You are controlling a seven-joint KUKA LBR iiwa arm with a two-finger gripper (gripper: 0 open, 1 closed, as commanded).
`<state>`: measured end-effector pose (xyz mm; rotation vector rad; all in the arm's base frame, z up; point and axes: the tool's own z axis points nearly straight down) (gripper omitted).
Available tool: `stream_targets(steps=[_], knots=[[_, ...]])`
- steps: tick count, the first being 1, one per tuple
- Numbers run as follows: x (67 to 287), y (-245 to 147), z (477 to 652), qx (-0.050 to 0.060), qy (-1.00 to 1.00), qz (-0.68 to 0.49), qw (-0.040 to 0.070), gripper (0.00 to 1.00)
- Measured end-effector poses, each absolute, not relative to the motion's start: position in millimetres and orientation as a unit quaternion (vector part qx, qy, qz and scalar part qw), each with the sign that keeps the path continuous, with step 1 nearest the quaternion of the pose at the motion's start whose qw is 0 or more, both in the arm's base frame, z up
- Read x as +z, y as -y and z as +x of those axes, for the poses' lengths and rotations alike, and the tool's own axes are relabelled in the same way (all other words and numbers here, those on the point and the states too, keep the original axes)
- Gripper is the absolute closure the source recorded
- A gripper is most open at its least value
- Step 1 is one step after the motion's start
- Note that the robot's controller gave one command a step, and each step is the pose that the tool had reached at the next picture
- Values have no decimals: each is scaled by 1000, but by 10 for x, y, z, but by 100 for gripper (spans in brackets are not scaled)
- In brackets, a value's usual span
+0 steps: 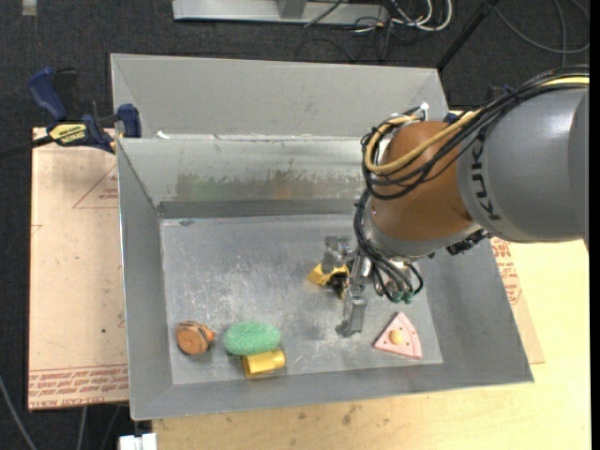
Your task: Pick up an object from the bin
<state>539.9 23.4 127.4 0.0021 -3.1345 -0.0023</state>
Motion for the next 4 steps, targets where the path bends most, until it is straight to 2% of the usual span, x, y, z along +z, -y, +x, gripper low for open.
stream_targets(steps=[1, 2, 3, 4], knots=[[1317, -234, 5417, -1, 1000, 0, 0, 0], [1181, -237, 5820, 0, 1000, 7, -2, 0], [850, 9, 6192, -1, 999, 35, -2, 100], [850, 9, 6192, -1, 999, 35, -2, 100]])
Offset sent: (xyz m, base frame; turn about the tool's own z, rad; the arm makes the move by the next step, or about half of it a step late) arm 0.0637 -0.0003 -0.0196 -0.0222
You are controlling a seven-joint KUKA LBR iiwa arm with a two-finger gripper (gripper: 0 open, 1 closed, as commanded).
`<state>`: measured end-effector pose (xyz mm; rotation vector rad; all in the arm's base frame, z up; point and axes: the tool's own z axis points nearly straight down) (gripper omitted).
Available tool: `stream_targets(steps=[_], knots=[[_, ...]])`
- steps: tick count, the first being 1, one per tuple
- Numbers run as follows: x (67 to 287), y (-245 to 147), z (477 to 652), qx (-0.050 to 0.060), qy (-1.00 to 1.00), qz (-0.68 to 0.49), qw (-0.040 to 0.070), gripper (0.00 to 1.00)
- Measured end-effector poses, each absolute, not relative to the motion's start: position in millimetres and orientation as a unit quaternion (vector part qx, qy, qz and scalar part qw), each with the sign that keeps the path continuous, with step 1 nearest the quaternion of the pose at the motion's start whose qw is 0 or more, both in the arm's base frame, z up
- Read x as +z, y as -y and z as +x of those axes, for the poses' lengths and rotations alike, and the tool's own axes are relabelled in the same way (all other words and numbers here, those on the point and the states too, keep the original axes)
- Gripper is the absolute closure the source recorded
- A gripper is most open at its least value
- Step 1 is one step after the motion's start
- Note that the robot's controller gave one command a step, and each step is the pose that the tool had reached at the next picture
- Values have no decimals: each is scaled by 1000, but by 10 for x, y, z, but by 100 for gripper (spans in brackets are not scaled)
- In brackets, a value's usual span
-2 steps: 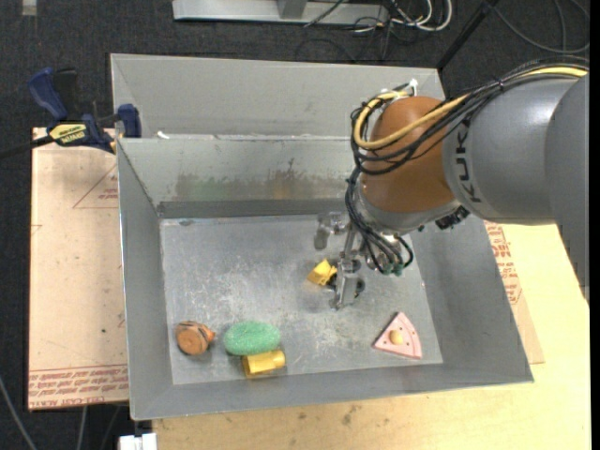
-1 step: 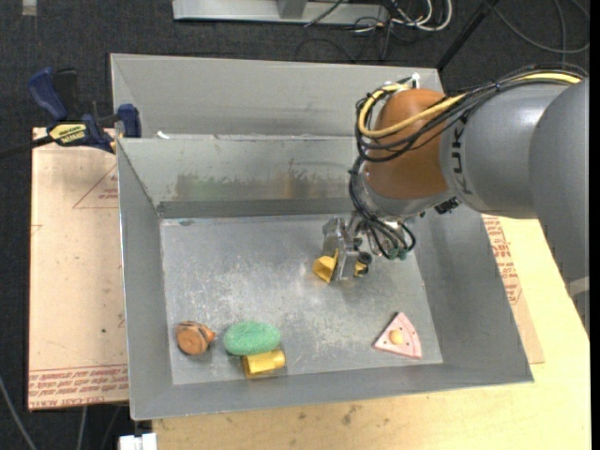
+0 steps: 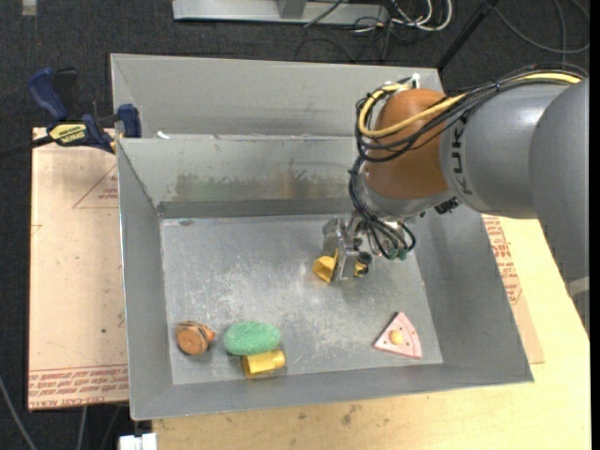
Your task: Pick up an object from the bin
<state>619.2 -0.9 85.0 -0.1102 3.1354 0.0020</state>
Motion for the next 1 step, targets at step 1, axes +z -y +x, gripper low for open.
stream_targets(steps=[1], knots=[[2892, 82, 6057, 0, -998, -56, 2, 100]])
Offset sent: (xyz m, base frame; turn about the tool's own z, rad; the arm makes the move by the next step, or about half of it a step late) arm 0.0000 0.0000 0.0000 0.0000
